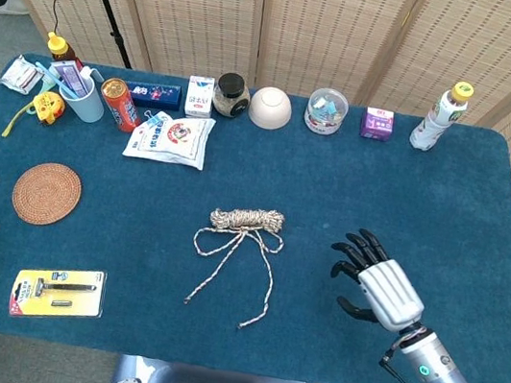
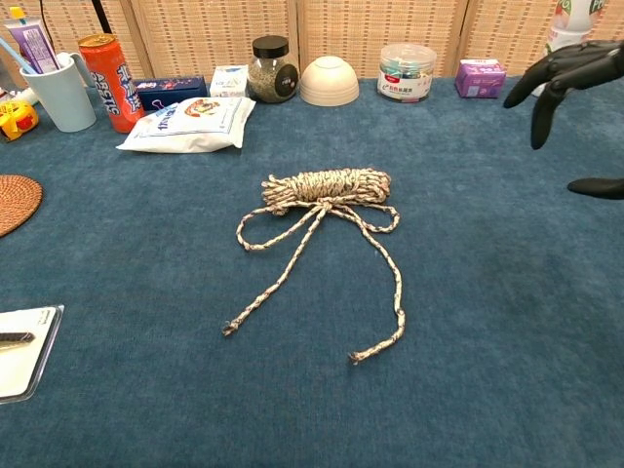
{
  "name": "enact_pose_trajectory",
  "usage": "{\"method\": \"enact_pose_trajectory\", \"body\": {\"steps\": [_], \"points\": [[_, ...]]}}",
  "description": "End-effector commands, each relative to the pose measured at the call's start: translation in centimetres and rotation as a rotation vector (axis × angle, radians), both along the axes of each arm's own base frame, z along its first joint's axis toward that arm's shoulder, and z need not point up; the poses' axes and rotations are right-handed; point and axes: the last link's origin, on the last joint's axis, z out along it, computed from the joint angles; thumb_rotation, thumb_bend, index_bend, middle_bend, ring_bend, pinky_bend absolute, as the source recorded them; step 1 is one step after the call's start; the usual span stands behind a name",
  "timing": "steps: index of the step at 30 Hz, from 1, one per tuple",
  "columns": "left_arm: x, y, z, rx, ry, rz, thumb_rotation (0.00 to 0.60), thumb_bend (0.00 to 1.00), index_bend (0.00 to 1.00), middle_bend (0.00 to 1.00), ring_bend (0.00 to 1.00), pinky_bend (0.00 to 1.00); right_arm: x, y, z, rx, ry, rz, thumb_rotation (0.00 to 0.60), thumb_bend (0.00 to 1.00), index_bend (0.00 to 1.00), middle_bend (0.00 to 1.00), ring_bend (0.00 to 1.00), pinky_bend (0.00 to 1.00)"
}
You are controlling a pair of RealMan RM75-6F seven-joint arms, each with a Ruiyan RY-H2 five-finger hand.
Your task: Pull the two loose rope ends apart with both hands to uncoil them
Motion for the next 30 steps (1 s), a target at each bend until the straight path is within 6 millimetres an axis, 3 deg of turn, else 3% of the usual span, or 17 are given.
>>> {"method": "enact_pose_trajectory", "body": {"steps": [1, 12, 19, 30], "points": [[0.0, 0.1, -0.1, -0.004, 0.0, 0.003, 0.6, 0.35, 0.25, 0.1, 0.08, 0.0, 1.3, -0.5, -1.5, 0.049, 0.014, 0.051, 0.6, 0.32, 0.44, 0.21, 0.08, 0.0], [-0.1, 0.4, -0.5, -0.021, -0.002, 0.012, 0.6, 0.35, 0.25, 0.1, 0.08, 0.0, 4.0, -2.1, -5.4, 0.159, 0.079, 0.151, 0.6, 0.41, 0.46, 0.22, 0.08, 0.0], [-0.3, 0.4, -0.4, -0.023, -0.003, 0.016, 0.6, 0.35, 0.25, 0.1, 0.08, 0.0, 4.3, -2.9, -7.2, 0.184, 0.095, 0.165, 0.6, 0.47, 0.46, 0.23, 0.08, 0.0], [-0.2, 0.6, -0.3, -0.024, -0.005, 0.007, 0.6, 0.35, 0.25, 0.1, 0.08, 0.0, 4.2, -3.5, -10.0, 0.195, 0.132, 0.194, 0.6, 0.48, 0.47, 0.24, 0.08, 0.0]]}}
